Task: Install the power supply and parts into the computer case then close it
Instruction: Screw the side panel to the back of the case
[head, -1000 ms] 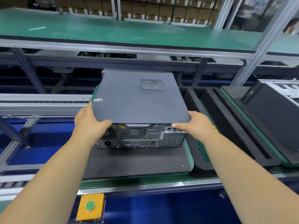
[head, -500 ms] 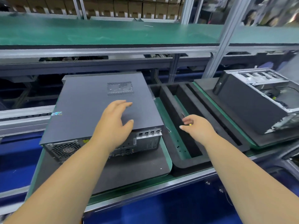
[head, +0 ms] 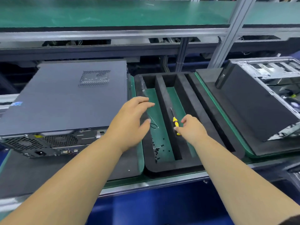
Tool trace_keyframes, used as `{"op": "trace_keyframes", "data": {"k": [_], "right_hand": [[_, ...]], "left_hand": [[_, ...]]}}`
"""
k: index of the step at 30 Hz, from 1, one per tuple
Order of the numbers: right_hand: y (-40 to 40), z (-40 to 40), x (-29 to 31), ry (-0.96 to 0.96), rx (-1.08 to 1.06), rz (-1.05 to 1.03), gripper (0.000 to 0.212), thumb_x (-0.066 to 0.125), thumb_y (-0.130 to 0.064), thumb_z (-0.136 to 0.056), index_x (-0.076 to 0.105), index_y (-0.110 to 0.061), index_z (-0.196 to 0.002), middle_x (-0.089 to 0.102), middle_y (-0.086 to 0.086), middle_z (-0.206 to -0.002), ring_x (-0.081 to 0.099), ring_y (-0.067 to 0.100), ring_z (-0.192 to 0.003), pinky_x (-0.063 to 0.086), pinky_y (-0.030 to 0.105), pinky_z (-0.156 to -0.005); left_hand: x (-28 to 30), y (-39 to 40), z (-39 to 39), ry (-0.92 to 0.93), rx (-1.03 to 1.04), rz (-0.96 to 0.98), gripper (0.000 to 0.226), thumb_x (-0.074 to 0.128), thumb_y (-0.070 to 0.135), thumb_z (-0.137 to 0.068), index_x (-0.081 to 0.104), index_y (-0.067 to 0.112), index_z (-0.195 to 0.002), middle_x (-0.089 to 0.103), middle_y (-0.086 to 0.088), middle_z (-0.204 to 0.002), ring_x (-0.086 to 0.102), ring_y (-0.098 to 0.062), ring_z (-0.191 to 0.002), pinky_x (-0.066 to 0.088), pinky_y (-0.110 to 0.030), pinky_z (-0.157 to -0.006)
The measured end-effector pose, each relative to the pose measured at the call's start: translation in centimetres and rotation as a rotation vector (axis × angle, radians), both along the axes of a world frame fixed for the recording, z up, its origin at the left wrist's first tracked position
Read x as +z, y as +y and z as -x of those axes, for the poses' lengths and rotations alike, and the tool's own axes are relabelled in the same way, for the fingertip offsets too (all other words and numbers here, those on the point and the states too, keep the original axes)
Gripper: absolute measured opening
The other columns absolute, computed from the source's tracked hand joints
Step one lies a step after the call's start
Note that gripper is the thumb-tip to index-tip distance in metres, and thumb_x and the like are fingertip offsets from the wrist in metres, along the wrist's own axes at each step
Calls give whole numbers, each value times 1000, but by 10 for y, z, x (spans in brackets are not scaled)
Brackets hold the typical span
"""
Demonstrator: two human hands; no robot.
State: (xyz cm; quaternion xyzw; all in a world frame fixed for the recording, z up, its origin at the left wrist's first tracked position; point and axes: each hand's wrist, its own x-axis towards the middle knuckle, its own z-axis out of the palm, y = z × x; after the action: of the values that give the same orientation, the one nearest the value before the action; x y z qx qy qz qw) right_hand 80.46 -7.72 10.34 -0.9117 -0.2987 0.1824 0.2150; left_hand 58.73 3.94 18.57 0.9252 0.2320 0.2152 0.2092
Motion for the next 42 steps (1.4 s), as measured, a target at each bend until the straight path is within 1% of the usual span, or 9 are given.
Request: {"op": "trace_keyframes", "data": {"k": [5,8,14,17,20,27,32,38,42], "right_hand": [[3,-13,-18,-7,99,70,43,77,-39,-81,45,-19,-103,53,0,-96,57,17,-76,38,31,-56],[3,-19,-26,-13,161,93,38,73,-33,-85,45,-15,-102,57,4,-93,59,23,-78,40,32,-59],[1,-27,-34,-24,267,27,26,60,-24,-86,40,-19,-100,53,0,-71,49,17,-56,34,30,-47],[-1,-32,-33,-28,251,-107,18,52,-26,-87,46,-24,-104,52,-3,-70,49,18,-57,37,29,-49],[-3,-37,-34,-57,213,-258,21,45,-24,-91,60,-29,-105,56,-8,-87,55,11,-72,45,29,-58],[1,-23,-47,12,169,-386,16,50,-28,-95,60,-28,-83,55,-10,-77,51,8,-68,39,25,-56],[5,-9,-56,96,233,-483,14,64,-42,-89,63,-30,-81,60,-12,-85,56,3,-81,43,15,-66],[4,4,-78,153,171,-562,28,44,-53,-92,53,-28,-82,61,-10,-76,56,2,-75,38,12,-58],[8,1,-82,142,233,-502,29,43,-54,-92,52,-28,-84,60,-10,-76,53,3,-71,34,13,-54]], "left_hand": [[-22,-22,-33,15,-7,105,49,57,15,-92,49,30,-138,40,16,-143,30,1,-136,20,-13,-109],[-41,-26,-43,-21,88,272,50,56,13,-92,49,35,-136,41,25,-135,34,11,-123,19,-2,-99],[-87,-21,-58,-96,285,538,49,52,11,-94,51,46,-129,48,22,-126,47,0,-116,34,-12,-90],[-119,-18,-60,18,265,452,48,44,5,-97,49,34,-135,46,14,-136,42,-5,-127,31,-21,-108],[-150,-16,-57,156,242,295,52,38,-2,-94,48,26,-136,42,9,-141,34,-12,-134,28,-27,-113],[-165,-13,-66,185,283,187,59,40,-9,-82,51,31,-124,40,16,-131,36,-13,-125,41,-32,-102],[-167,-13,-67,184,280,132,55,43,-12,-77,53,28,-113,42,14,-125,38,-14,-119,42,-30,-94],[-170,-13,-66,170,288,106,49,45,-13,-75,51,27,-101,43,14,-119,38,-12,-113,36,-24,-84],[-173,-11,-66,154,277,102,45,45,-12,-74,51,26,-98,44,13,-119,39,-13,-114,36,-24,-84]]}}
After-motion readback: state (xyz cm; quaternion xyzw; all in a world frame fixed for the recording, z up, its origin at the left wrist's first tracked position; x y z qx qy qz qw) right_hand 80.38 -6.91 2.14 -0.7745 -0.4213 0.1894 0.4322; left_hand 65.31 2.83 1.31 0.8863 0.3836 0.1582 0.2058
